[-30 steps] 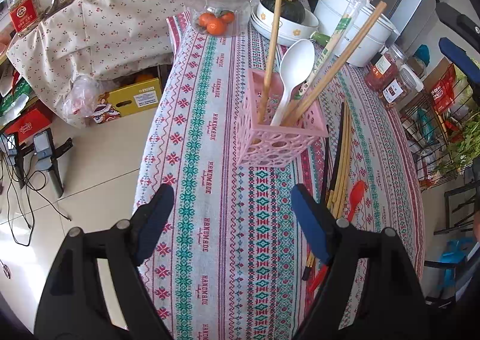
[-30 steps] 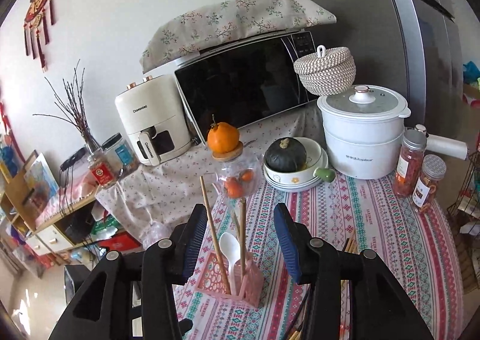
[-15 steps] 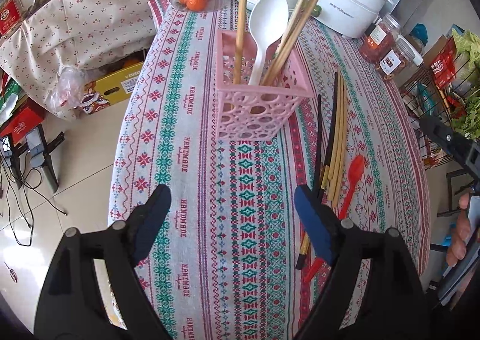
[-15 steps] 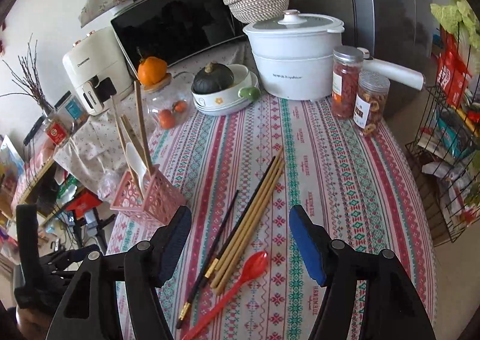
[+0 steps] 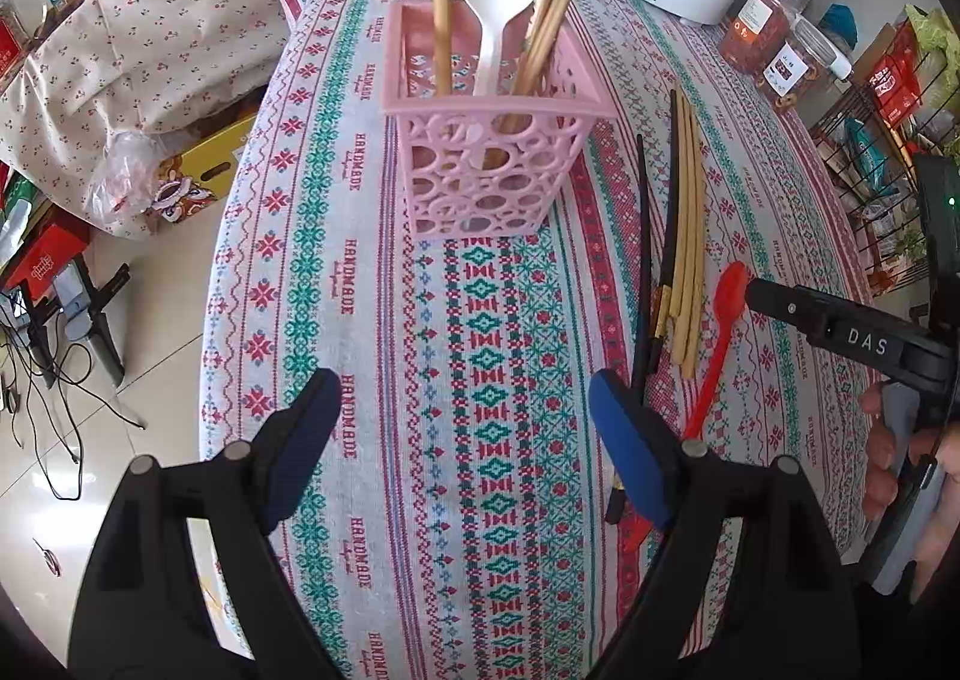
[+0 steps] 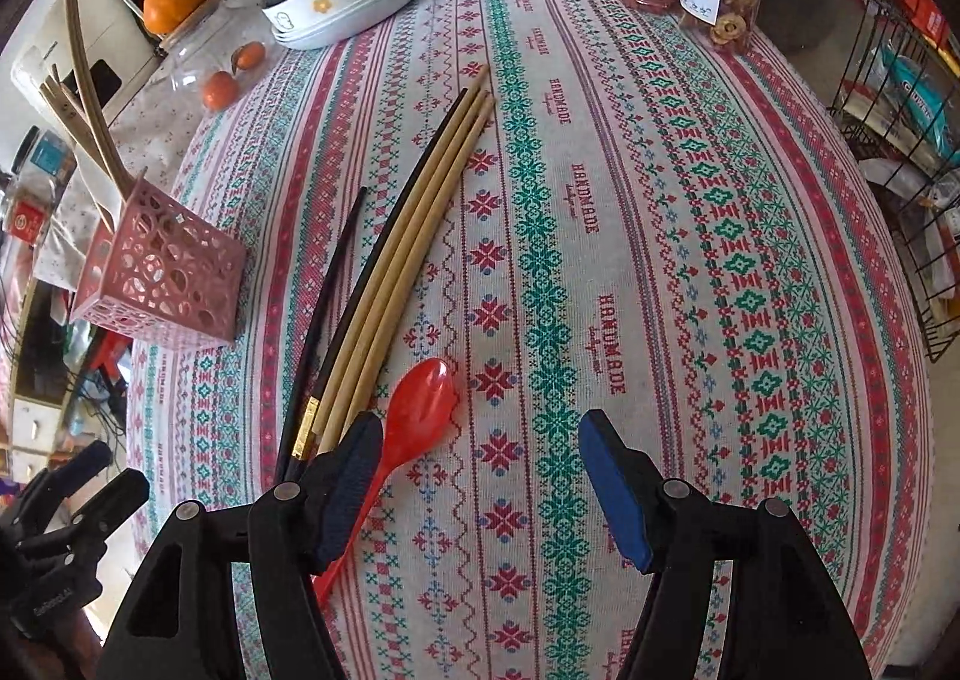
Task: Organize utensils
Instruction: 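Grasp the red spoon with the right tool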
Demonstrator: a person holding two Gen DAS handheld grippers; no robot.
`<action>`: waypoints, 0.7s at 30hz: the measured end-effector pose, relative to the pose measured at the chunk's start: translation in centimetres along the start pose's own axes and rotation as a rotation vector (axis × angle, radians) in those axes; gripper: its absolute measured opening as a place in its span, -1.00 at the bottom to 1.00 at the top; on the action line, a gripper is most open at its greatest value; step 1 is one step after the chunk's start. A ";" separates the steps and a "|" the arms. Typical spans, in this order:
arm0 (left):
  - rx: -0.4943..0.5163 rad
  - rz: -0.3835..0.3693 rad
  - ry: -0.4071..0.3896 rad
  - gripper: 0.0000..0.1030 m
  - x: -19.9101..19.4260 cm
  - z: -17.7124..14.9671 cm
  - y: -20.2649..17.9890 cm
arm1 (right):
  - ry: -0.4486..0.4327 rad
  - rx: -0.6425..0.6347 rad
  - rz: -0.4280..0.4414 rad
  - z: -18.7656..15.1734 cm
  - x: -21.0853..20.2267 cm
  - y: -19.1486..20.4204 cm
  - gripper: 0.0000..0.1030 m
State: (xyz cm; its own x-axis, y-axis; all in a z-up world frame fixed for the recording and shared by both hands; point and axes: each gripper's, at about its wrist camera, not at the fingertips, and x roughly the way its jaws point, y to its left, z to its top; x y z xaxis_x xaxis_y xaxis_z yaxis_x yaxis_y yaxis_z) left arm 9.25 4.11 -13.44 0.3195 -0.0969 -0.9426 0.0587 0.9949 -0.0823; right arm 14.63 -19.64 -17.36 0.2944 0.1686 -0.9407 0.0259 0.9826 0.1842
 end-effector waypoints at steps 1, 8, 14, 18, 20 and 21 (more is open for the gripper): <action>0.001 0.003 0.003 0.64 0.1 0.0 0.0 | 0.004 -0.010 -0.004 0.0 0.4 0.2 0.34; 0.002 0.013 0.011 0.64 0.4 -0.2 0.0 | -0.017 -0.092 -0.072 0.1 1.4 2.3 -0.04; 0.024 0.032 0.007 0.64 0.5 -0.4 -0.4 | -0.015 -0.162 -0.046 -0.2 1.3 3.3 -0.78; 0.050 0.030 -0.015 0.64 0.0 -0.5 -1.3 | 0.000 -0.169 0.004 -0.2 0.6 3.3 -0.92; 0.074 0.038 -0.034 0.64 -0.3 -0.5 -1.9 | -0.002 -0.169 0.003 -0.2 -0.1 2.7 -0.93; 0.088 0.042 -0.042 0.64 -0.5 -0.5 -2.3 | -0.003 -0.163 0.006 -0.4 -0.4 2.4 -0.93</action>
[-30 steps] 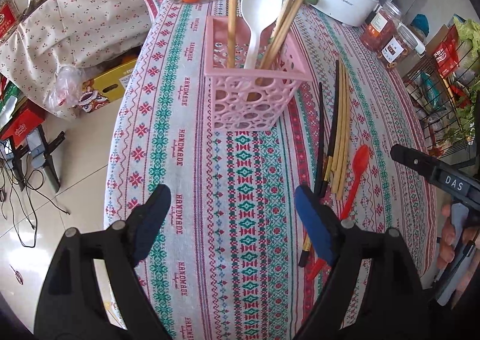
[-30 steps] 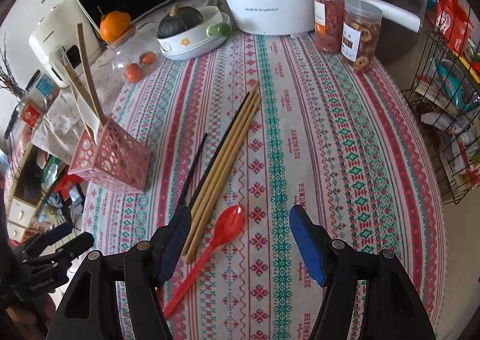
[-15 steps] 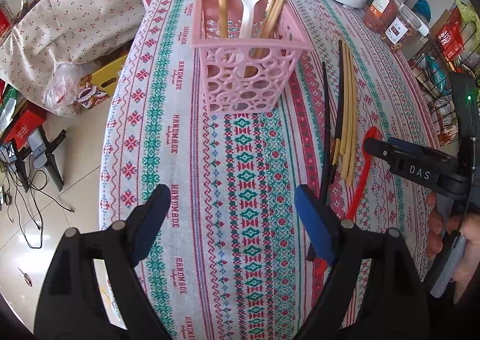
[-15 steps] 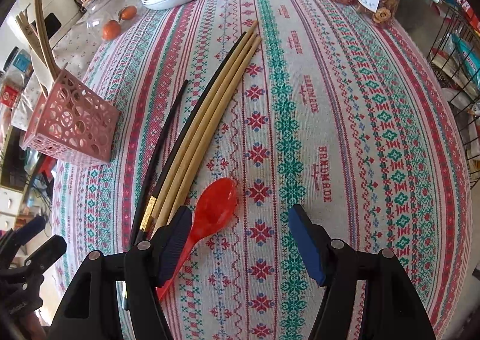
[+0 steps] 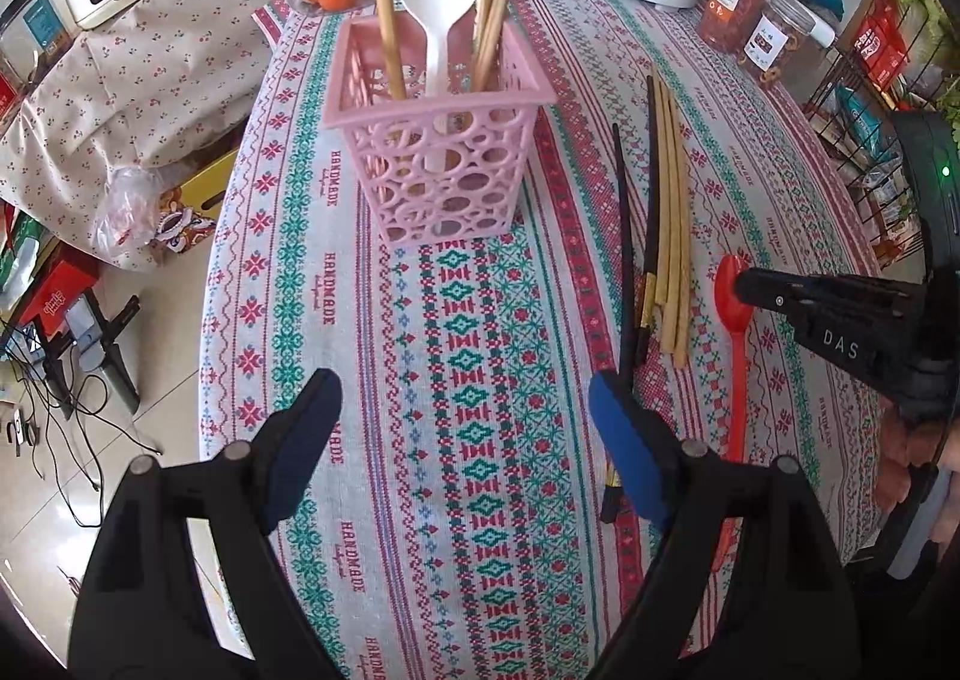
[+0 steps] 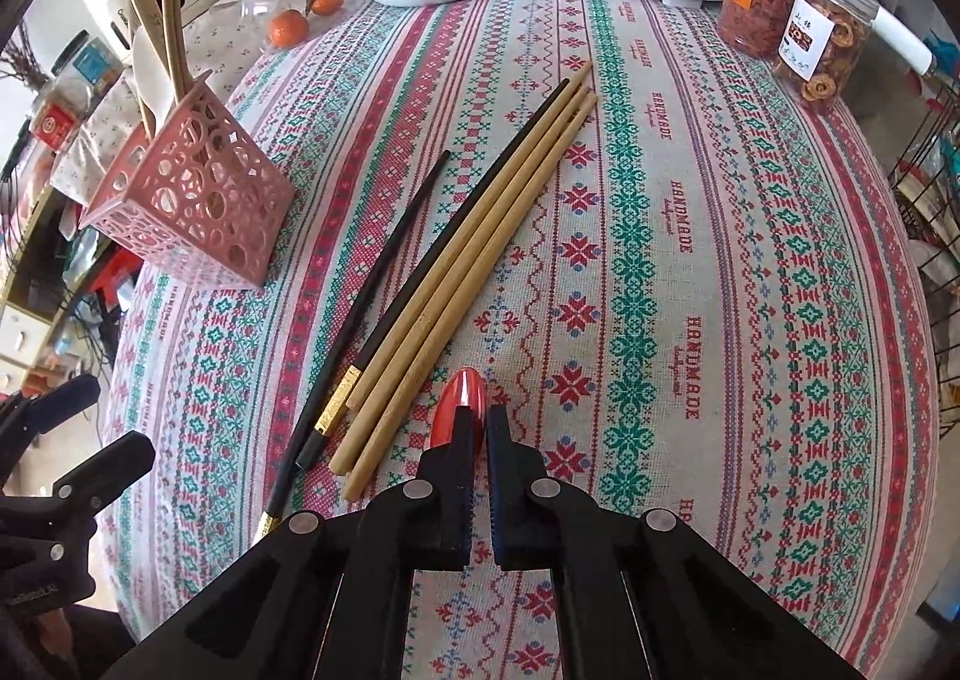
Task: Organize utensils
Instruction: 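Grasp the red spoon with the right tool, then grasp the black chopstick with the left tool while the right tool lifts the red spoon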
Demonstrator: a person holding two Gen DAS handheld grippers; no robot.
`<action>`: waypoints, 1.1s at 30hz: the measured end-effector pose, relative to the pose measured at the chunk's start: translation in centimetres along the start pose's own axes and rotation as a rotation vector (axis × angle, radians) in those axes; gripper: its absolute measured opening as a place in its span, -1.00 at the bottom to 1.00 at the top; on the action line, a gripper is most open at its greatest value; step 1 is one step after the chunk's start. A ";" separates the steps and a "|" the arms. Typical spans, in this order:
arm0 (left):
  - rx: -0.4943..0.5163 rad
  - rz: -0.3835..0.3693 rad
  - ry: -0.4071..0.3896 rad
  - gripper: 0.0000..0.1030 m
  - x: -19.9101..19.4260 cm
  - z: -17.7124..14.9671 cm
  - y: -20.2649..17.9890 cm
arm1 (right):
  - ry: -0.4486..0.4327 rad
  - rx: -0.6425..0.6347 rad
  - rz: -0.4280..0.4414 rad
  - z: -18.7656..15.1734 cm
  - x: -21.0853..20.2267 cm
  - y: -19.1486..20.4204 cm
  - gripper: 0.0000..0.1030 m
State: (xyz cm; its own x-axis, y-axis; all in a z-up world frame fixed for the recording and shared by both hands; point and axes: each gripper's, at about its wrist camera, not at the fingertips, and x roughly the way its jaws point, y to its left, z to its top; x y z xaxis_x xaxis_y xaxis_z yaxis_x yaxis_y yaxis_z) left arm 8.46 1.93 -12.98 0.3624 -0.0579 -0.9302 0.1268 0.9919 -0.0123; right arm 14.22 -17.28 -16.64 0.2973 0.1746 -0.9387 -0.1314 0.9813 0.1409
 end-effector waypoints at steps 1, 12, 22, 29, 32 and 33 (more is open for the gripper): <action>0.014 0.001 -0.006 0.64 -0.1 0.0 -0.4 | -0.003 0.009 0.006 -0.1 -0.3 -0.5 -0.93; 0.148 -0.061 -0.063 0.41 -1.5 2.0 -5.7 | -0.093 0.111 0.033 -0.7 -6.3 -7.3 -0.93; 0.115 0.018 0.004 -0.69 4.3 8.7 -10.3 | -0.136 0.141 0.073 -0.4 -8.6 -10.0 -0.93; 0.043 0.100 0.050 -0.77 8.5 11.0 -10.1 | -0.133 0.122 0.090 -0.4 -8.5 -10.2 -0.93; 0.014 0.088 0.079 -0.77 9.6 10.9 -9.7 | -0.120 0.124 0.095 -0.5 -8.2 -10.3 -0.93; 0.009 0.090 0.064 -0.77 9.6 11.0 -9.7 | -0.116 0.132 0.099 -0.4 -8.0 -10.5 -0.93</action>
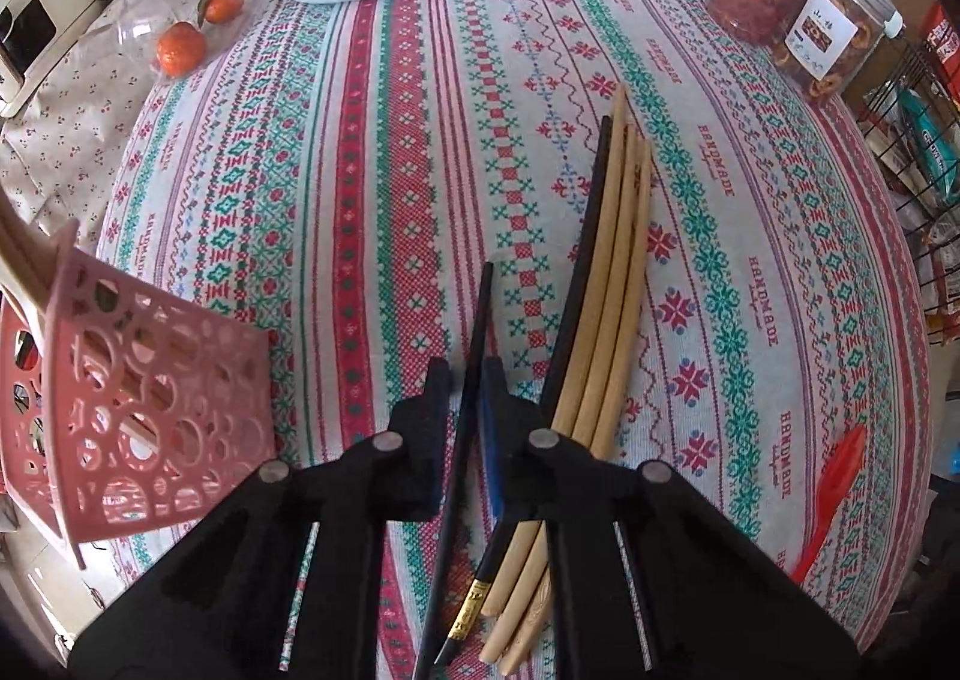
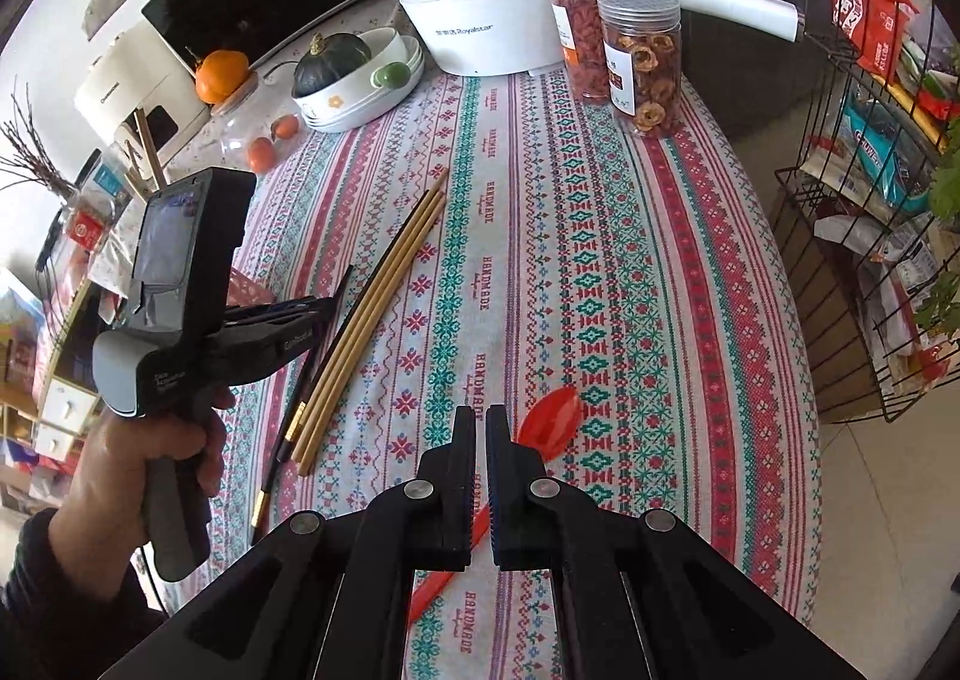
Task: Organize utensils
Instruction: 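Grasp the black chopstick with the left tool while the right tool lifts the red spoon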
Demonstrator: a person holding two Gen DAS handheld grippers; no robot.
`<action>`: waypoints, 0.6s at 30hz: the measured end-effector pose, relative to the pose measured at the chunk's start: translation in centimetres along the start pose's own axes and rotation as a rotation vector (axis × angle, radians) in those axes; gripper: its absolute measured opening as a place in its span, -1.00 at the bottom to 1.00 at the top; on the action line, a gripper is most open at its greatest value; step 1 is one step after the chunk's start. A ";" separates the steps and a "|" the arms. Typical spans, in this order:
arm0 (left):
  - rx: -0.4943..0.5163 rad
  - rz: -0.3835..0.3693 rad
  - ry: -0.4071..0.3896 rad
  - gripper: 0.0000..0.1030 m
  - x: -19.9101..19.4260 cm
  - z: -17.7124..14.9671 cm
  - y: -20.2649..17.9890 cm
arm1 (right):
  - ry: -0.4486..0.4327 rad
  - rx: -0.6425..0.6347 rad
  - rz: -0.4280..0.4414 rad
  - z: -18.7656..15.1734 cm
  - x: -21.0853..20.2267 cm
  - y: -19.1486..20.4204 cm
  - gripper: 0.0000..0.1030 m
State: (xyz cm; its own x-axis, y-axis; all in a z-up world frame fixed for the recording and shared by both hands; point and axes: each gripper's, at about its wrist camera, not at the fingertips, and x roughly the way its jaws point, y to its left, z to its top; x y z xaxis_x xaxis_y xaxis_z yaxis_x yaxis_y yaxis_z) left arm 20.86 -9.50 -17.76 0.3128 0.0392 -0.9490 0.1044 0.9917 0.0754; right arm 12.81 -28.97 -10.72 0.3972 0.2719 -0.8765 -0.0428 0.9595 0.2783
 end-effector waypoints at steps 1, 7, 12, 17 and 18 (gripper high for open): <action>0.003 -0.001 0.000 -0.81 0.1 0.0 0.0 | 0.005 0.014 0.007 0.0 0.1 -0.3 -0.92; 0.049 -0.012 -0.046 -0.88 -1.5 -1.0 -0.6 | 0.079 0.156 0.039 -0.1 2.4 -3.4 -0.20; 0.088 -0.072 -0.101 -0.89 -5.0 -2.9 -0.3 | 0.116 0.169 0.004 0.1 4.5 -3.6 -0.05; 0.120 -0.125 -0.171 -0.89 -9.2 -5.6 1.0 | 0.167 0.102 -0.093 0.2 7.1 -1.6 -0.05; 0.126 -0.133 -0.185 -0.89 -10.0 -6.3 1.4 | 0.167 0.082 -0.121 0.2 7.4 -1.1 -0.05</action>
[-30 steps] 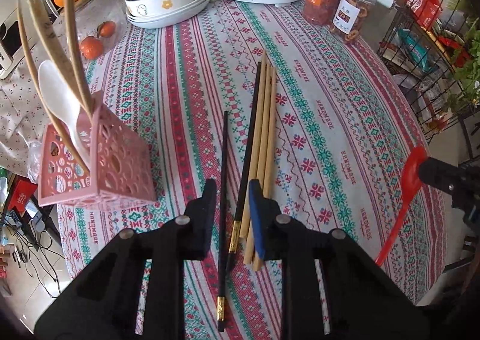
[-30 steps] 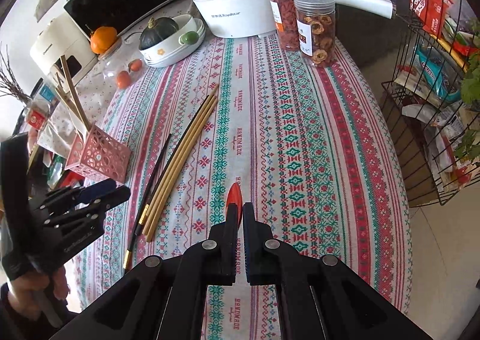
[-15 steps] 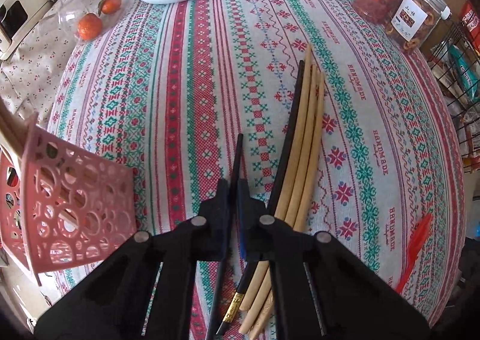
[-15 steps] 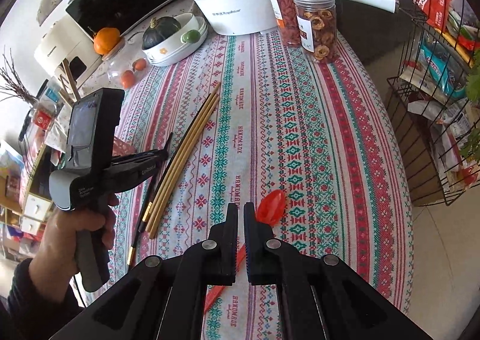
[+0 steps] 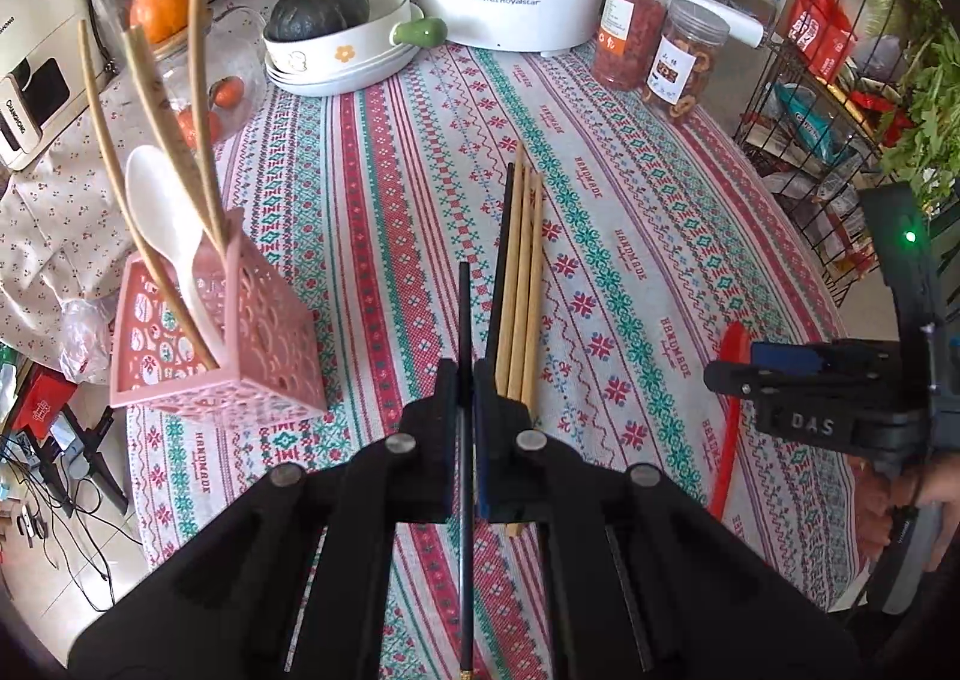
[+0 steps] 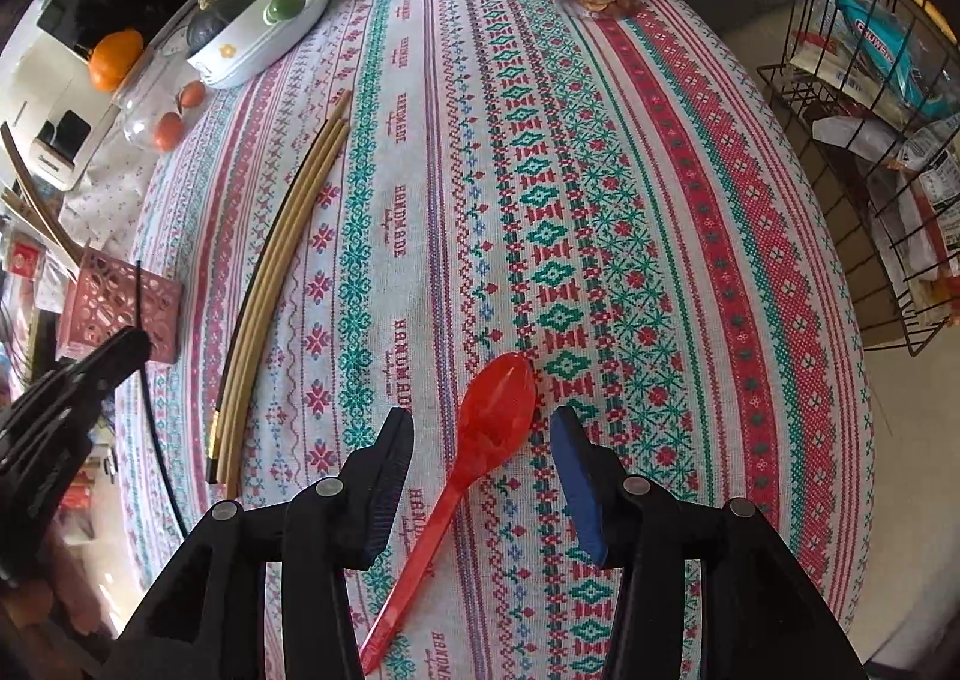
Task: Organize utensils
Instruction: 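Grasp the black chopstick with the left tool while the right tool lifts the red spoon, then lower the black chopstick and red spoon into the pink basket and open both tools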
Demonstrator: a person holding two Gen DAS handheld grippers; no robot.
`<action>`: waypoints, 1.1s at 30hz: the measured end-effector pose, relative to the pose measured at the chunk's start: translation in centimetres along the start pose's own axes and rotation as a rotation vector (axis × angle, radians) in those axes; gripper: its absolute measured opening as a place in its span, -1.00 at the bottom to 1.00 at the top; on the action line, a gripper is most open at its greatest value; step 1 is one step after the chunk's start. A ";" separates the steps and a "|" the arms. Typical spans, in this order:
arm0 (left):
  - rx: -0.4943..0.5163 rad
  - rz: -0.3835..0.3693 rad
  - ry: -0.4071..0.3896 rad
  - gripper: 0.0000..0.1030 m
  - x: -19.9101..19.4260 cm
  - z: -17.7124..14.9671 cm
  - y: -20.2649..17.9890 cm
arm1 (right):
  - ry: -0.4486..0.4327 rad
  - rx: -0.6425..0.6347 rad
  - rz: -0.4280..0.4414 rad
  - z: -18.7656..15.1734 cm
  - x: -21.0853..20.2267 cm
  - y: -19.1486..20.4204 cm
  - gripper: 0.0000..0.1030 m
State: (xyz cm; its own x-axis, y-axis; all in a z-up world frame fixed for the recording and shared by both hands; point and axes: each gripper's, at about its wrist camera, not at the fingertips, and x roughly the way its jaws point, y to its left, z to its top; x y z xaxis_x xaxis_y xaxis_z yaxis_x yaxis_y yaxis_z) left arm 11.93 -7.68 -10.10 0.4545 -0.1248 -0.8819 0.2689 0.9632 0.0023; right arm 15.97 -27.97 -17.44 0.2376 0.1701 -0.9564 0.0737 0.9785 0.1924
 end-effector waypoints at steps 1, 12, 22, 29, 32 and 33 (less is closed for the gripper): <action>0.001 -0.009 -0.013 -0.89 -0.8 -0.3 0.3 | -0.011 -0.024 -0.034 0.0 0.0 0.6 -0.12; -0.131 -0.115 -0.144 -0.89 -6.4 -3.4 6.1 | -0.072 -0.089 -0.024 -0.9 -0.7 2.9 -0.93; -0.183 -0.095 -0.459 -0.89 -15.1 -3.2 8.9 | -0.320 -0.105 0.067 -2.4 -9.3 4.5 -0.93; -0.247 -0.007 -0.700 -0.89 -19.6 -2.7 11.3 | -0.392 -0.121 0.131 -2.9 -12.4 5.9 -0.93; -0.258 0.023 -0.738 -0.89 -19.5 -2.1 12.1 | -0.389 -0.126 0.139 -2.9 -12.5 6.3 -0.93; -0.266 0.032 -0.748 -0.89 -19.3 -2.1 12.4 | -0.388 -0.127 0.139 -2.8 -12.4 6.4 -0.93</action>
State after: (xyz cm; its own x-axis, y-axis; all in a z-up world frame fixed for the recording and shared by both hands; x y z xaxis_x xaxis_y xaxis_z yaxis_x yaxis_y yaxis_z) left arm 4.73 7.16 6.00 0.9339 -0.1319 -0.3324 0.0770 0.9819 -0.1733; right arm 10.76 -23.51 -5.01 0.5851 0.2692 -0.7649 -0.0992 0.9600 0.2620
